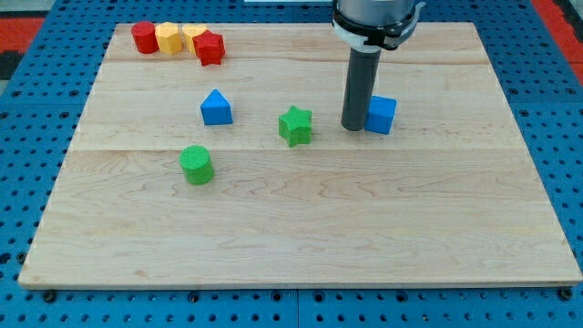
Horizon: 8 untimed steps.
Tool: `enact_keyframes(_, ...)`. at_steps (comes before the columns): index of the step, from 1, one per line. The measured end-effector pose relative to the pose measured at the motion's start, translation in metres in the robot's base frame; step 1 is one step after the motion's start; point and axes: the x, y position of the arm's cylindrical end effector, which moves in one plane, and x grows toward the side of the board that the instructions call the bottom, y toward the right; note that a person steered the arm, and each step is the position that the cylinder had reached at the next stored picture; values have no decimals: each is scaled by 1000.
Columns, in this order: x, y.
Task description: Push the green star and cube towards the right side of the board
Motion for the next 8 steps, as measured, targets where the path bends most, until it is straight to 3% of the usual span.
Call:
enact_keyframes(2,6,74)
enact_keyframes(3,93,16)
enact_keyframes(4,93,-100)
enact_keyframes(5,37,-130)
enact_keyframes(6,12,-90)
enact_keyframes(7,-6,-2)
enact_keyframes(8,4,2)
